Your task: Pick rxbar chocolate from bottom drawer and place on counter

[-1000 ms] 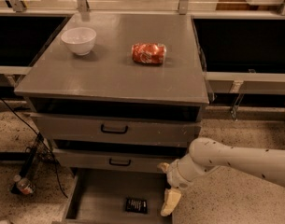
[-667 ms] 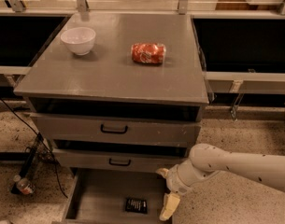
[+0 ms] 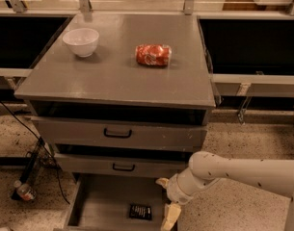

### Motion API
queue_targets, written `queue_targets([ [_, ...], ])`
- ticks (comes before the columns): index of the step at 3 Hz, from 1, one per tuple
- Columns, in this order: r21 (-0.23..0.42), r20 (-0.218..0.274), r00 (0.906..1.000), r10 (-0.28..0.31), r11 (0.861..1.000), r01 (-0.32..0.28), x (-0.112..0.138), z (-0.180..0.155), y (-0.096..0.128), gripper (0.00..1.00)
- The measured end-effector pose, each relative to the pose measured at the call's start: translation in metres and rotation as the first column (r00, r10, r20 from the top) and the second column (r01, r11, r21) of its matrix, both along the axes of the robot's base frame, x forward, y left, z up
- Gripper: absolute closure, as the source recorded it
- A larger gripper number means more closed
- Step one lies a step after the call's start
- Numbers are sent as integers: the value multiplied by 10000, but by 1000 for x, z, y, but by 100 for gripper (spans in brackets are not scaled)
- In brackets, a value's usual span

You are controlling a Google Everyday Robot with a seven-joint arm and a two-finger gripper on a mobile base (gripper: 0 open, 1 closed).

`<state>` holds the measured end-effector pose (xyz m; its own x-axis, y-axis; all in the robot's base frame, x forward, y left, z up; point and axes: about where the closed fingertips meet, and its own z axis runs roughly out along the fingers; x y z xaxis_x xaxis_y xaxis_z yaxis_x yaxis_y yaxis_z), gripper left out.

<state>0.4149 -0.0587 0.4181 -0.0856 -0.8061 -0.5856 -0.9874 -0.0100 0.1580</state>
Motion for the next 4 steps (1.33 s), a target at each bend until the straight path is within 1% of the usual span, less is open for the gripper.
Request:
queue_targets([
  [1, -25, 10, 10000, -41, 10000, 41, 0, 0, 0, 0],
  [2, -364, 165, 9980, -618, 9974, 624, 3, -7, 0, 0],
  [3, -315, 154, 9979, -628, 9975, 632, 3, -8, 1, 0],
  [4, 72, -238, 9979, -598, 9982, 600, 15, -31, 13, 0],
])
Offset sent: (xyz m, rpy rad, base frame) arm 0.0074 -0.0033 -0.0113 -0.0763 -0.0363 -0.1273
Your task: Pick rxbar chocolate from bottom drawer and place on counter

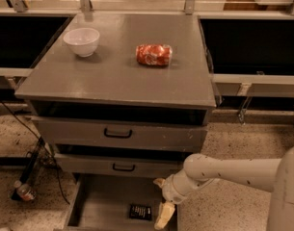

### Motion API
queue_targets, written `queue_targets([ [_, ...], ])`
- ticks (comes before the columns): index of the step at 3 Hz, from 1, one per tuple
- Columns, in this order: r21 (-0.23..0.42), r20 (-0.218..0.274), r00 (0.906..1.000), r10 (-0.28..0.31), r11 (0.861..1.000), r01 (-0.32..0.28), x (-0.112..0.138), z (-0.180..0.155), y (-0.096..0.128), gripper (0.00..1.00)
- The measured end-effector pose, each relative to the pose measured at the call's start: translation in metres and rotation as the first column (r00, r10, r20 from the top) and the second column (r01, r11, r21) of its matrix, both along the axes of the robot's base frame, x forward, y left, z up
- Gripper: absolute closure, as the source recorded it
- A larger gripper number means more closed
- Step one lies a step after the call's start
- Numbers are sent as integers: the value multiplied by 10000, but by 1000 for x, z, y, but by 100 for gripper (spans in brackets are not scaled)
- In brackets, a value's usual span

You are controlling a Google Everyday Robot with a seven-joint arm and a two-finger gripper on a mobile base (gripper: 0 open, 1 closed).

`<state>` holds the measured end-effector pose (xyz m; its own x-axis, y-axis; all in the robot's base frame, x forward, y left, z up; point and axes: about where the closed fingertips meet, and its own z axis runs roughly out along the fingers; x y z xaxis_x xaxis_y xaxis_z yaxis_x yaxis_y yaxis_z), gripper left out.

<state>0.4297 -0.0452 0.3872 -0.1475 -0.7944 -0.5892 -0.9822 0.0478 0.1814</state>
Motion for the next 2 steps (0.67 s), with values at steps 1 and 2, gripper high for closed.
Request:
queue_targets([
  [1, 24, -7, 10000, -20, 10000, 20, 1, -1, 1, 0],
  [2, -61, 18, 9999, -121, 9999, 121, 1, -3, 2, 0],
])
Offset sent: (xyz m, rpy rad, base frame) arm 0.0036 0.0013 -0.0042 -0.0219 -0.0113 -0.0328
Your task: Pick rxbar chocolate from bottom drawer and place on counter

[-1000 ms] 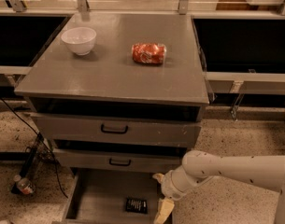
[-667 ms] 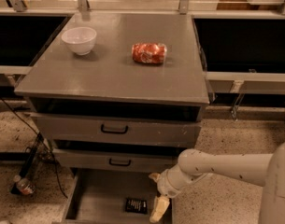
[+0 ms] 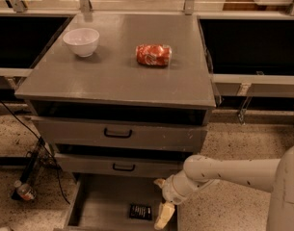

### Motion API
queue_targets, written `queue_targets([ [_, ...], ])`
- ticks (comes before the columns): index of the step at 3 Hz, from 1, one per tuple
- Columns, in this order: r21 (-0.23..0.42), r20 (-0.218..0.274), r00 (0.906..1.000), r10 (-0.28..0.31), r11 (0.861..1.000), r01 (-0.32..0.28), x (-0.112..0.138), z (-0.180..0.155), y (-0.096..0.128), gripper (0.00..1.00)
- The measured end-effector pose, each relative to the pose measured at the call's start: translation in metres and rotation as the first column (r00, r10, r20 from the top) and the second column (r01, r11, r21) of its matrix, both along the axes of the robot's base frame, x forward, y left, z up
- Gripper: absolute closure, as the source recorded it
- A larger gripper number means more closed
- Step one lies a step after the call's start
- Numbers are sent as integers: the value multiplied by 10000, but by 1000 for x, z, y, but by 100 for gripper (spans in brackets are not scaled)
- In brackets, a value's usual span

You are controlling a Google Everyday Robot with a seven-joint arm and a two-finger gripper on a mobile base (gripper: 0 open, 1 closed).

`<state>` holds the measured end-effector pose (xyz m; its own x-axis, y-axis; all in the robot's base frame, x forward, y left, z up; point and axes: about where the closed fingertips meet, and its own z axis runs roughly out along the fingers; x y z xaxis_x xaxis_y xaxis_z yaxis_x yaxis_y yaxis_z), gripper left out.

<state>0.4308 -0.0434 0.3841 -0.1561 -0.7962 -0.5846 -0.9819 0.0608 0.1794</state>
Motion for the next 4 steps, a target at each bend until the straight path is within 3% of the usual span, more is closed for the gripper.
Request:
queue_targets([
  [1, -444, 155, 9984, -550, 9975, 556, 3, -7, 2, 0],
  [2, -1336, 530, 9844, -1678, 9757, 1735, 7, -22, 2, 0],
  [3, -1314, 495, 9849, -1661, 9764, 1713, 7, -23, 3, 0],
  [4, -797, -286, 9916, -1261, 9891, 1235, 18, -54, 26, 0],
])
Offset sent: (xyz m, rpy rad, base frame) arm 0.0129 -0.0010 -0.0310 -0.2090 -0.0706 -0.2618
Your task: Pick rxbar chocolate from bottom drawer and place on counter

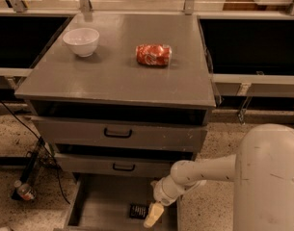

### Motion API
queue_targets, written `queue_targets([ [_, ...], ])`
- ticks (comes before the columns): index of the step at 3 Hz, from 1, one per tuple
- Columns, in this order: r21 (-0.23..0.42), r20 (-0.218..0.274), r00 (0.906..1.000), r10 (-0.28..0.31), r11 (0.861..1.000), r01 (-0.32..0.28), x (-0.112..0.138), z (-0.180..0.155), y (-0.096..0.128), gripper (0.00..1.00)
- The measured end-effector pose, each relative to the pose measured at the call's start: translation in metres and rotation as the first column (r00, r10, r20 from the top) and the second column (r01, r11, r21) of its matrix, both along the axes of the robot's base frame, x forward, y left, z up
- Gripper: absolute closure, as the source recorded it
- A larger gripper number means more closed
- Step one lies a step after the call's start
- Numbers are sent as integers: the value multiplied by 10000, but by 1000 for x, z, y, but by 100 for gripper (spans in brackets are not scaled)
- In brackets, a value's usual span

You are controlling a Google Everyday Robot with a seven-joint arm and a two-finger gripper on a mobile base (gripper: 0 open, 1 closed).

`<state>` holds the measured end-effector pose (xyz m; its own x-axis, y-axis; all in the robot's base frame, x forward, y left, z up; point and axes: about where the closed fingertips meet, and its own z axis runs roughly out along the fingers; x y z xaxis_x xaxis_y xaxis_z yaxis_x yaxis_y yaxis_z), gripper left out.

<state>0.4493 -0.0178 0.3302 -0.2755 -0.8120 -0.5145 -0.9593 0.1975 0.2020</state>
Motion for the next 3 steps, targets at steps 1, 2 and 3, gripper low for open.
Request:
queue_targets([
  [1, 5, -7, 10000, -6, 10000, 6, 0, 0, 0, 0],
  [2, -158, -129, 9987, -498, 9986, 496, 8, -18, 6, 0],
  [3, -399, -145, 9952, -964, 9946, 958, 15, -33, 11, 0],
])
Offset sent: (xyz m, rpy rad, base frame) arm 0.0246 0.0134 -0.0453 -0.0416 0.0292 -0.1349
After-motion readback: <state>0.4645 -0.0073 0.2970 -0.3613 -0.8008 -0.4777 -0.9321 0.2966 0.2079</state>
